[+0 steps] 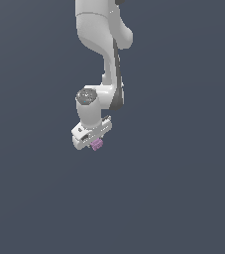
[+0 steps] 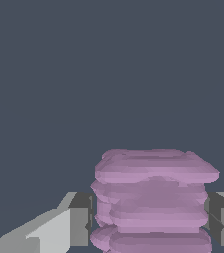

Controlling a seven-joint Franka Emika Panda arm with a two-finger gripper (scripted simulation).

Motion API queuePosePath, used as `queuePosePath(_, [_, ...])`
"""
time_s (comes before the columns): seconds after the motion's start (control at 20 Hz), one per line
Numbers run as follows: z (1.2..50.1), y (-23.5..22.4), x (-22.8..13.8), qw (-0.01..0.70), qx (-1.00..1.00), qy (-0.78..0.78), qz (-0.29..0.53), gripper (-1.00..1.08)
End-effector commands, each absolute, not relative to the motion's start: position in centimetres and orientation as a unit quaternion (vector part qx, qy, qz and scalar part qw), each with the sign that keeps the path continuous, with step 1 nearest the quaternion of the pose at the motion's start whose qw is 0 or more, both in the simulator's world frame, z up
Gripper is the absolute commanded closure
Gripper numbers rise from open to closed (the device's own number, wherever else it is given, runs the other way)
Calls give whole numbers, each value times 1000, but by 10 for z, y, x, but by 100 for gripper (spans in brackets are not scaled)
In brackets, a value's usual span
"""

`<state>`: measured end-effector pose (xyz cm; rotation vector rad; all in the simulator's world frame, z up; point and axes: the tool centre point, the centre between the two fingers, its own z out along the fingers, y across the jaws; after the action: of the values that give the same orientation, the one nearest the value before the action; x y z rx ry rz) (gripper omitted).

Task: Pick up the object and move it to a goal position.

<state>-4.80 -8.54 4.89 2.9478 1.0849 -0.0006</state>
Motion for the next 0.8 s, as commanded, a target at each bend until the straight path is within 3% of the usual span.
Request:
queuePosePath(0.0, [58,-82,-46,0,938,346,0,108])
queuePosePath(0.75, [182,-31,-22,0,938,346,0,108])
